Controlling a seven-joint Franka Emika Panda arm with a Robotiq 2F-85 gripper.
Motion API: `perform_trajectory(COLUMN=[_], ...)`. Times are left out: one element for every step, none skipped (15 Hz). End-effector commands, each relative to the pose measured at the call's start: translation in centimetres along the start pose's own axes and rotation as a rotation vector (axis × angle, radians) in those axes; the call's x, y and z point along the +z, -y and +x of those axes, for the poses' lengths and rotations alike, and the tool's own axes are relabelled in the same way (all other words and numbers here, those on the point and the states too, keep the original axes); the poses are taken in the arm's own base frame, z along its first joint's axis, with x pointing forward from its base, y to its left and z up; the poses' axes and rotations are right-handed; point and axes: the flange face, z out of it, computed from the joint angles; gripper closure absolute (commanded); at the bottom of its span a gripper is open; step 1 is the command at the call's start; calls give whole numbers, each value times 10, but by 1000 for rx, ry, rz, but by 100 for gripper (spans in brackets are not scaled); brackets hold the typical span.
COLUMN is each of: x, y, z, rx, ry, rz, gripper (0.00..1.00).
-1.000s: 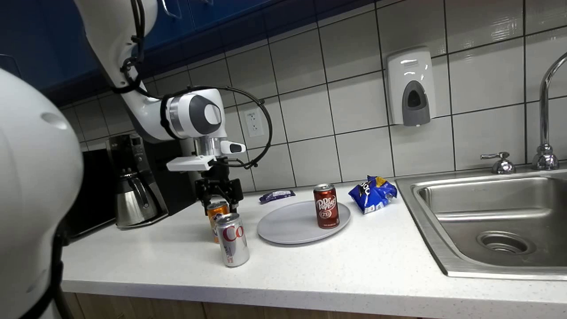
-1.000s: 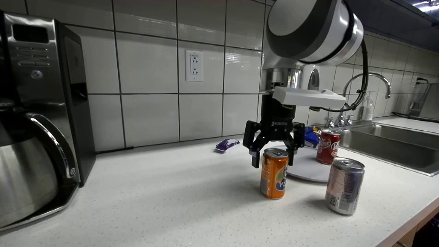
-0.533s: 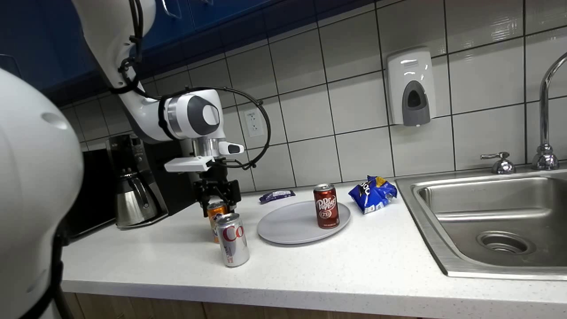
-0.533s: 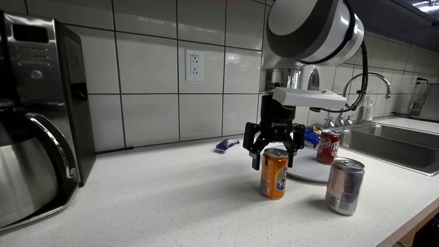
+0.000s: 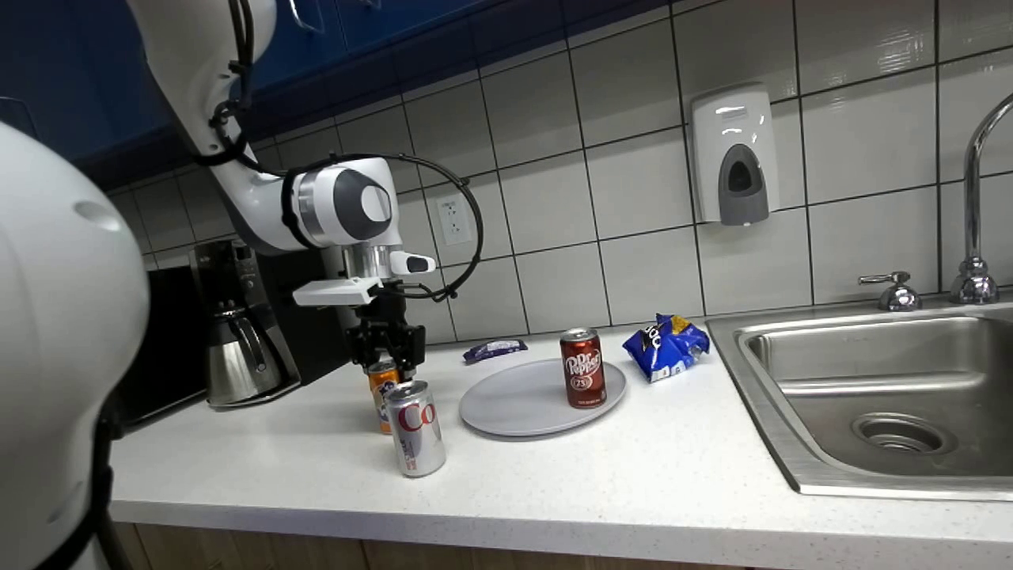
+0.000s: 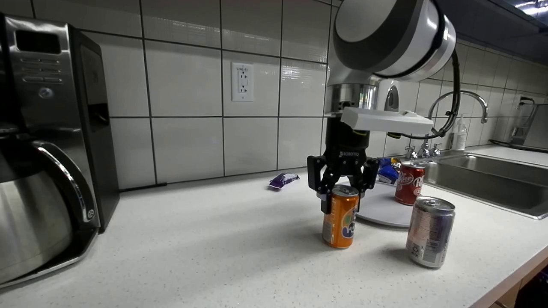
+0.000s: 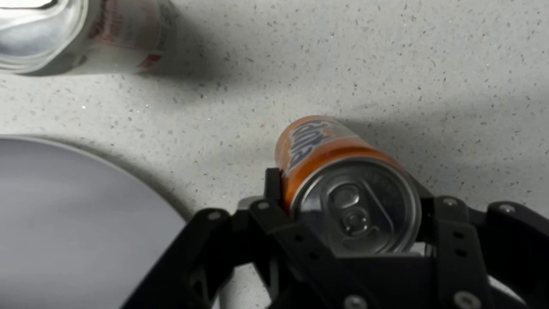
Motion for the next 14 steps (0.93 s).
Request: perform_trajectory(x=[-20,-24,-28,-33,-37,-41,-45,-50,-53,-57,-60,-62,-64,-67], y=[-1,-1,-2,-2,-3,-4,-6,-8,-12,-15,-18,-23,-28,-33], z=[-4,-3,-2,-1,1,3,5,7,10,13,17,22,26,31], rx=[-1,-2,-2,-3,-3,-3,2,7,14,22,27,35,43,51], ry=[-26,-33,-38,-47,-55,-63,-72,-80,-88,-95,-101,-109,-116,-125], rz=[-10,-12,-12,-13,-15,-17,-17,-18,-21,-21,-22,-25,-26,-29], gripper=[62,62,62,62,62,62,62,62,62,62,62,62,62,62])
